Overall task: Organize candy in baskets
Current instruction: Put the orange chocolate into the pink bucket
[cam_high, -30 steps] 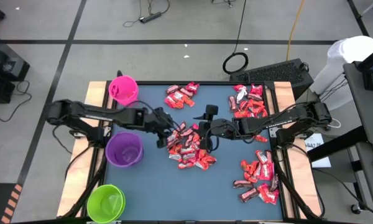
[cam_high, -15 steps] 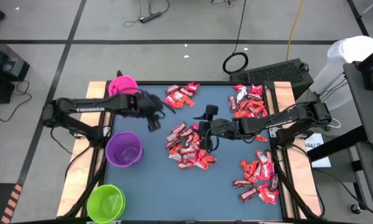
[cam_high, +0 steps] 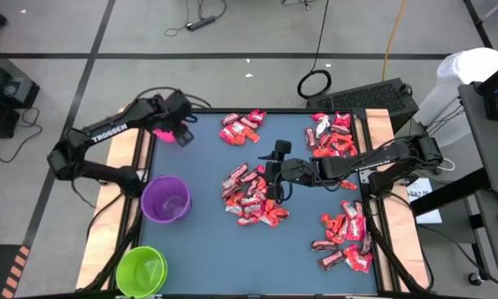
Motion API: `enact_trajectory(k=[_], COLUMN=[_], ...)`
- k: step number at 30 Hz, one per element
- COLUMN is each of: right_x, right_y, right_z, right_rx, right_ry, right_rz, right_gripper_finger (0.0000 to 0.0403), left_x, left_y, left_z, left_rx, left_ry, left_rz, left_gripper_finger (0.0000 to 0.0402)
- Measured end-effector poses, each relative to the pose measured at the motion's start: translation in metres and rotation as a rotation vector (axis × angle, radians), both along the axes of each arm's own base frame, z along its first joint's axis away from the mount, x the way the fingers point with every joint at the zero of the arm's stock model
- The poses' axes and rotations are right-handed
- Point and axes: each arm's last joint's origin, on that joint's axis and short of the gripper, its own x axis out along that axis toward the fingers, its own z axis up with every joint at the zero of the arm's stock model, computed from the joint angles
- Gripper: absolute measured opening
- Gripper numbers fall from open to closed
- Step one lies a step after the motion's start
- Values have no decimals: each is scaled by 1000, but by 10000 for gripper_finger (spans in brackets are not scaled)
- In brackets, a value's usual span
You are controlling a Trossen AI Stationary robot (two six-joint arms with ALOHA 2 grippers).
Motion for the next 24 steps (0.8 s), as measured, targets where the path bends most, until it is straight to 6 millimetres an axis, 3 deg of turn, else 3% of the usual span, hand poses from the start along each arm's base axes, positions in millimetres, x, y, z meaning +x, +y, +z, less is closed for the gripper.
enact_trajectory(k=[8, 24], right_x=[0, 0], right_y=[0, 0], right_z=[0, 0], right_rx=[9, 21], right_ry=[-4, -9], right_rz=[-5, -11], right_gripper_finger=[210, 210], left_x=[-16, -17], left_y=[12, 13], left_z=[-2, -1], left_rx=[-52, -46], left_ry=[6, 22], left_rz=[72, 31], left_gripper_finger=[176, 176])
